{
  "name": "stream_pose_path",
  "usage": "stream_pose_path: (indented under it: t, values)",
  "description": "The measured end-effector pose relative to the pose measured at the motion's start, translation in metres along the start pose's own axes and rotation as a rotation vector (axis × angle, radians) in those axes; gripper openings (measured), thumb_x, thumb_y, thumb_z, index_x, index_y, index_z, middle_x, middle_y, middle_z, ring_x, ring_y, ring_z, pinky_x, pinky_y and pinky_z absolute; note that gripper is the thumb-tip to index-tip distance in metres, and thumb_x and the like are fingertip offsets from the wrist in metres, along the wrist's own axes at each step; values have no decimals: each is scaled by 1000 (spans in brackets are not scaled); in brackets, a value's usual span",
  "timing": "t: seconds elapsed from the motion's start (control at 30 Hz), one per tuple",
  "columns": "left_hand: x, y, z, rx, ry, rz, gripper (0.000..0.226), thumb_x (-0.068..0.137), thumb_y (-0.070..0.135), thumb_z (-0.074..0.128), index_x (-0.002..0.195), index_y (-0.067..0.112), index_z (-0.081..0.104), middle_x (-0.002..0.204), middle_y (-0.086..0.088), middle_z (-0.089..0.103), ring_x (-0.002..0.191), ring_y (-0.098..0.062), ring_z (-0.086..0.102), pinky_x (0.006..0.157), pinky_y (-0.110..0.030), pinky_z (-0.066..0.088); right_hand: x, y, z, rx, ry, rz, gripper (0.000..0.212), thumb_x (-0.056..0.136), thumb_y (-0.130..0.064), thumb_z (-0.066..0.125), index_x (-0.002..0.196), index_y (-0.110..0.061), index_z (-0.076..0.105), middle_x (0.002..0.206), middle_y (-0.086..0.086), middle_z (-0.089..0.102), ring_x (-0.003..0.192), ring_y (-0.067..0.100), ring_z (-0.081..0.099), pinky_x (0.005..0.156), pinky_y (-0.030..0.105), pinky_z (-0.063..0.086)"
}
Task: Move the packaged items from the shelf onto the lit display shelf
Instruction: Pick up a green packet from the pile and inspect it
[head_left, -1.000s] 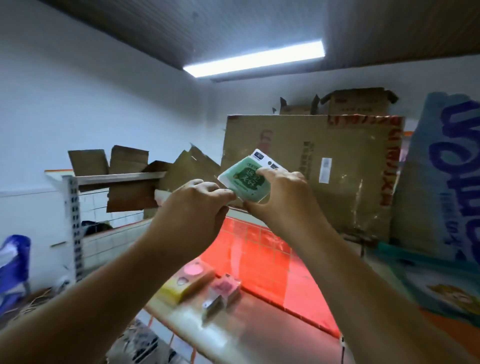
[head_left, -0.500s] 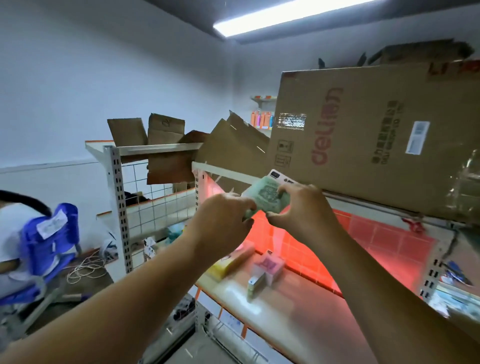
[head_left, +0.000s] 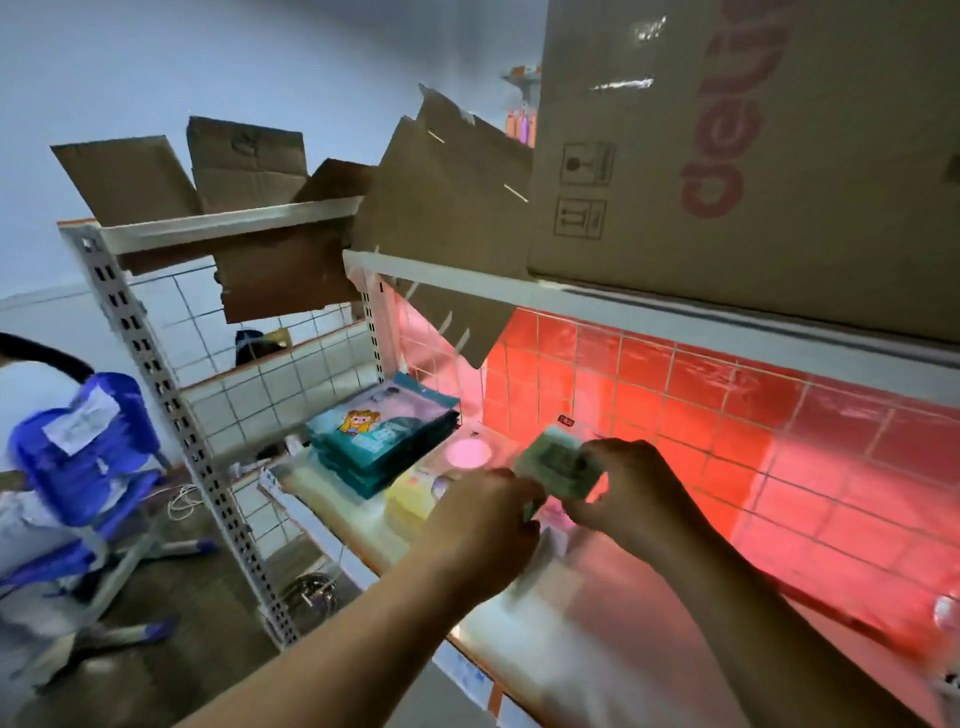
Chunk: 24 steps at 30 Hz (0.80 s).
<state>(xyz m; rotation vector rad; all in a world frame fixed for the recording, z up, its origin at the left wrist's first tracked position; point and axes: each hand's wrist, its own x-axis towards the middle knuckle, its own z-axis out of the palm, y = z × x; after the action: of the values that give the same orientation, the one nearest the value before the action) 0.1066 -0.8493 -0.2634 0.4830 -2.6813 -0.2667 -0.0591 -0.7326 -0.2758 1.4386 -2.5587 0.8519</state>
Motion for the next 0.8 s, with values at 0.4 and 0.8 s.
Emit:
stream_pose_path:
  t: [0.4, 0.8]
  values:
    - [34, -37, 112, -47, -41, -42, 39, 97, 58, 46, 93, 27, 70, 102, 10, 71, 86, -4, 66, 73, -28, 56, 35, 73, 91, -32, -105, 50, 55, 55, -67, 69, 92, -27, 66, 88, -8, 68, 82, 18, 61, 72, 36, 51]
    - [27, -55, 137, -38, -70, 30, 50, 102, 65, 34, 96, 25, 64, 82, 10, 63, 64, -5, 52, 54, -17, 34, 22, 73, 107, 3, -134, 68, 62, 63, -73, 54, 106, -29, 65, 112, -9, 56, 99, 20, 47, 77, 32, 35]
